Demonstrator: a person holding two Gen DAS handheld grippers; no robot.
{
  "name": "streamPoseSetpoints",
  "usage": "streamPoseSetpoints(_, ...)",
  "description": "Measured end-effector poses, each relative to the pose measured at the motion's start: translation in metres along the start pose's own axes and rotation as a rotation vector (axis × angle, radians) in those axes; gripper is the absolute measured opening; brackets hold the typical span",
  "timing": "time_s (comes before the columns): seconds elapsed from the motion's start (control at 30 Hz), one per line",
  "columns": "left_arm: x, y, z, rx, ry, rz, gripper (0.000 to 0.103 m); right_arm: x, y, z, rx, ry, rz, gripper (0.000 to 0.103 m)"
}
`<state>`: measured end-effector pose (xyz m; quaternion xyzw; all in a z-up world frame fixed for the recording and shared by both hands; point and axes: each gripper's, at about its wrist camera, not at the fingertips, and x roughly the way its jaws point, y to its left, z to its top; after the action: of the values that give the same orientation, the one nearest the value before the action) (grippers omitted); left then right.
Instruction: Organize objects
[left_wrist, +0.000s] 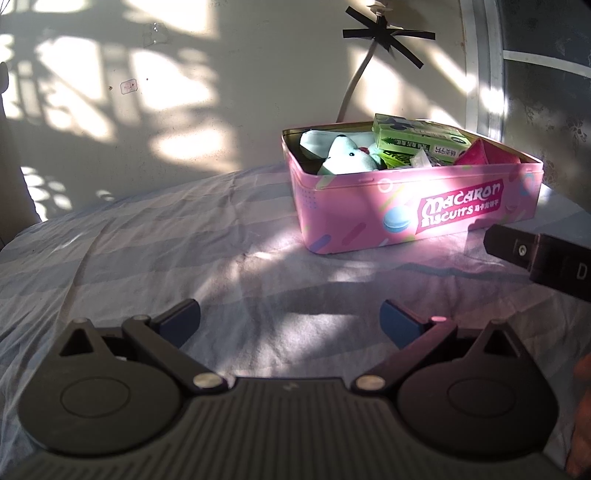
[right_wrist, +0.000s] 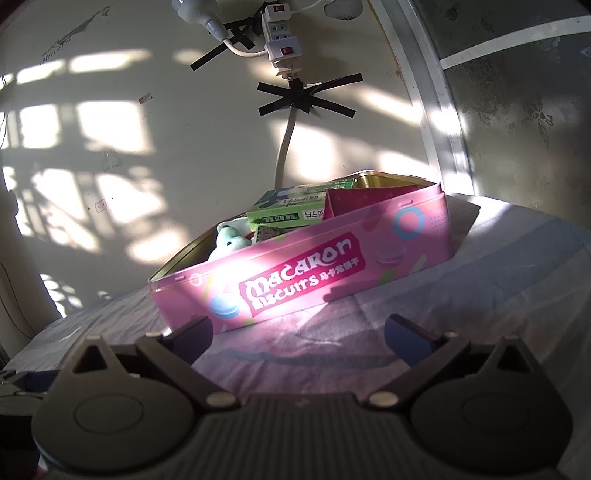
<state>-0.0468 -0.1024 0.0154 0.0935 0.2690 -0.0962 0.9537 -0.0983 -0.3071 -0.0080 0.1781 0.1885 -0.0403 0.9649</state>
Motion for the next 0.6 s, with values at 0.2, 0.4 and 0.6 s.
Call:
streamPoseSetpoints(0.2, 0.0018, -0.0005, -0.0001, -0.002, 0.008, -0.001, 0.103, 0.0006, 0.0002, -0.0002, -0.003, 0.002, 0.001, 0.103)
streamPoseSetpoints(0.4, 0.0025, -0.0025, -0.0018, 0.003, 0.014, -0.007, 0.103, 0.0003, 0.0006, -0.0005, -0.003, -0.003, 0.000, 0.103)
streamPoseSetpoints(0.6, 0.0032, -0.0042, -0.0039, 0.004, 0.022, -0.004, 0.103, -0.0003, 0.0000, -0.0009, -0.004, -0.008, 0.002, 0.103)
